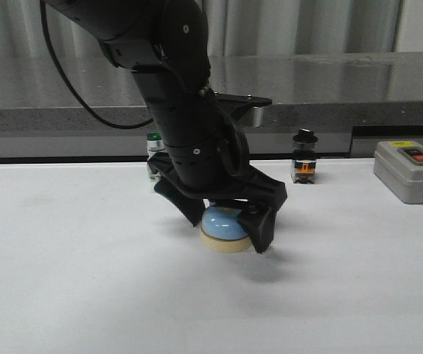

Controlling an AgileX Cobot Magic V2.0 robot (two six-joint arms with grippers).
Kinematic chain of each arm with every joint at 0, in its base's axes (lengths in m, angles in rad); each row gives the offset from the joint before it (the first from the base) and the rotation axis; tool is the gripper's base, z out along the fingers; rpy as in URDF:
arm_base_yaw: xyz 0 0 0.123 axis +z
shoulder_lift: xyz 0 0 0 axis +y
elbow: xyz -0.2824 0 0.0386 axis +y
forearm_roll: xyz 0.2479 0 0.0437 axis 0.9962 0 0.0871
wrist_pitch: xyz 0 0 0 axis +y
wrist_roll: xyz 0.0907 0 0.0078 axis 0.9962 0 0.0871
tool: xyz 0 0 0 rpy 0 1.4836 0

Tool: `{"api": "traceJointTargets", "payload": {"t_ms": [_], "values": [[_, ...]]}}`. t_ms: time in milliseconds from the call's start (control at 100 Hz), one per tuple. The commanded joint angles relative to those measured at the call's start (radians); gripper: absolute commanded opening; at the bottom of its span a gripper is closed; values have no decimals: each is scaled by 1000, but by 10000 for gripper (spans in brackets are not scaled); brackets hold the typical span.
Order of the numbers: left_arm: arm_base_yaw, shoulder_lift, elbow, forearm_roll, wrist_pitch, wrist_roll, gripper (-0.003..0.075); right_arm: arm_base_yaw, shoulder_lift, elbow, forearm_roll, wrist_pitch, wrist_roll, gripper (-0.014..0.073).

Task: Place and press bell with both arms
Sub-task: 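Lower the bell onto the table and open the left gripper, then raise the left gripper away from the bell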

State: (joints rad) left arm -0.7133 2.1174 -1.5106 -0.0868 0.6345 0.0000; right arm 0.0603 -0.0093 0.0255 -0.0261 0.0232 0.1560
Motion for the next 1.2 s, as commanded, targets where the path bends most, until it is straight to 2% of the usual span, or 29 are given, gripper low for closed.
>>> {"api": "traceJointTargets", "payload": {"t_ms": [0,300,580,1190], "values": [[-7,-87,-27,-13,-17,-13,664,-7,-20,-14,-9,-87,-3,-60],[-2,-236,-27,-15,-28,-18,662,-7,-20,-14,-9,-87,-3,-60],[66,-414,44,-15,-82,-18,662,-7,-20,-14,-9,-87,-3,-60],[434,-966,569,-22,-260,-64,662,-7,-20,-14,-9,-87,-3,-60]]}}
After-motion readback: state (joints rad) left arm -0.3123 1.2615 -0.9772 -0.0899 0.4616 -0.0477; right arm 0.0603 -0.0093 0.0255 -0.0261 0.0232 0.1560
